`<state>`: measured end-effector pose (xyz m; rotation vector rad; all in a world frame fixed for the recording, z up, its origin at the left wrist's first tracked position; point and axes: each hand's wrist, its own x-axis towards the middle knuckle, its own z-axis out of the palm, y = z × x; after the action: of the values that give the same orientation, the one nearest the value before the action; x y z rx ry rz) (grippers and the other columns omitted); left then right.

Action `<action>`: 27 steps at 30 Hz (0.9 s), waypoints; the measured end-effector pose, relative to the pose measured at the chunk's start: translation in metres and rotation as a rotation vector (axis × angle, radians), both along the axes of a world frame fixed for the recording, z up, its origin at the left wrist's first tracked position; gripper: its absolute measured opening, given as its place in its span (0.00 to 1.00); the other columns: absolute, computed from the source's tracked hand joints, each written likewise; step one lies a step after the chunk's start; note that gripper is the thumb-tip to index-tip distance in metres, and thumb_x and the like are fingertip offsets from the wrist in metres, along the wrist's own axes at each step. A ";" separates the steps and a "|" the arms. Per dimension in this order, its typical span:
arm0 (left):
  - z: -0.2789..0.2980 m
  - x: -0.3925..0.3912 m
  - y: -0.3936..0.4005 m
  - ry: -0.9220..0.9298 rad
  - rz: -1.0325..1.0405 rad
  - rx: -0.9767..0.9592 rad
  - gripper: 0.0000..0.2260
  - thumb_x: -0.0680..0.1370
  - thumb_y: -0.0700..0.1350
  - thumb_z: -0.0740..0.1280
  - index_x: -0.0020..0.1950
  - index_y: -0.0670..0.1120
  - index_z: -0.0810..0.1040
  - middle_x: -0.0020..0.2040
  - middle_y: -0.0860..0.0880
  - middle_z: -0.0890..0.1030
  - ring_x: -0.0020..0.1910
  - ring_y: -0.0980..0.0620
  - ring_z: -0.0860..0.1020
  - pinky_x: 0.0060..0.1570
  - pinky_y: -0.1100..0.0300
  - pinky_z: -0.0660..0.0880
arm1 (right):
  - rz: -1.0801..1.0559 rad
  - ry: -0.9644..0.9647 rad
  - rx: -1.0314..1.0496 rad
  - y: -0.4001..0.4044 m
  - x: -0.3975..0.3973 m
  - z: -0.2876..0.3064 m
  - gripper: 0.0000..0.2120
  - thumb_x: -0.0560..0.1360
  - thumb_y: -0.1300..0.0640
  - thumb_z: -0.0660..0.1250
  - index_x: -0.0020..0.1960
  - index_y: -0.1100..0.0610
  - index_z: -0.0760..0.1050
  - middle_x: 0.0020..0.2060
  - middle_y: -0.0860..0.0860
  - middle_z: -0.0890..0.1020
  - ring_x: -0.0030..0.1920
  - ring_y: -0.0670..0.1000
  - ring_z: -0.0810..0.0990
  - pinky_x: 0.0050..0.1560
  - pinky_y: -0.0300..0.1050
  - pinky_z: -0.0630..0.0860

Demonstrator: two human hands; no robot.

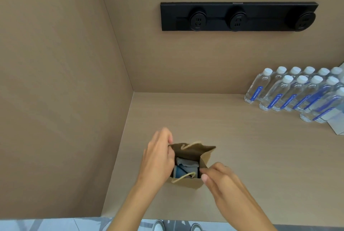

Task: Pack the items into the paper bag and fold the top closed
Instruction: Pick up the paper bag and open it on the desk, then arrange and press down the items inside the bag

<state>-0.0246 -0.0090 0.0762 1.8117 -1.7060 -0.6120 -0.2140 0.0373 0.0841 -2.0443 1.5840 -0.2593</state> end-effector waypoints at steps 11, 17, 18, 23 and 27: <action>0.004 0.000 0.011 -0.364 -0.032 0.237 0.13 0.73 0.58 0.62 0.38 0.49 0.75 0.46 0.52 0.78 0.42 0.44 0.79 0.38 0.54 0.73 | -0.131 0.165 -0.035 -0.028 0.018 0.010 0.06 0.77 0.49 0.59 0.42 0.49 0.67 0.30 0.48 0.72 0.35 0.59 0.75 0.27 0.45 0.68; 0.001 0.015 0.016 -0.316 -0.024 0.309 0.23 0.71 0.33 0.60 0.62 0.53 0.72 0.61 0.52 0.73 0.53 0.40 0.76 0.47 0.49 0.74 | -0.066 0.344 -0.027 -0.036 0.003 0.006 0.08 0.71 0.63 0.59 0.44 0.51 0.65 0.34 0.51 0.72 0.36 0.61 0.72 0.33 0.49 0.72; 0.000 0.017 0.017 -0.291 -0.031 0.327 0.26 0.70 0.32 0.59 0.64 0.54 0.70 0.62 0.53 0.73 0.54 0.40 0.76 0.50 0.48 0.75 | -0.064 0.364 -0.007 -0.035 0.001 0.007 0.12 0.70 0.65 0.59 0.49 0.51 0.70 0.37 0.51 0.74 0.38 0.61 0.74 0.34 0.49 0.72; -0.004 0.014 0.021 -0.145 -0.097 0.388 0.29 0.69 0.32 0.59 0.66 0.54 0.66 0.66 0.54 0.69 0.59 0.42 0.74 0.56 0.48 0.75 | 0.059 0.530 -0.342 -0.034 -0.002 0.009 0.22 0.59 0.75 0.62 0.48 0.57 0.77 0.47 0.55 0.73 0.42 0.60 0.70 0.36 0.49 0.64; -0.003 0.008 0.015 -0.077 -0.111 0.425 0.28 0.70 0.33 0.60 0.67 0.53 0.64 0.66 0.51 0.69 0.59 0.42 0.73 0.57 0.47 0.75 | 0.532 0.388 -0.689 -0.046 -0.006 0.015 0.15 0.73 0.74 0.55 0.51 0.63 0.77 0.57 0.60 0.75 0.55 0.64 0.72 0.61 0.57 0.66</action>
<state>-0.0164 0.0056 0.0735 2.0547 -1.8404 -1.0278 -0.2197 -0.0083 0.0994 -3.1213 1.1606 -0.2344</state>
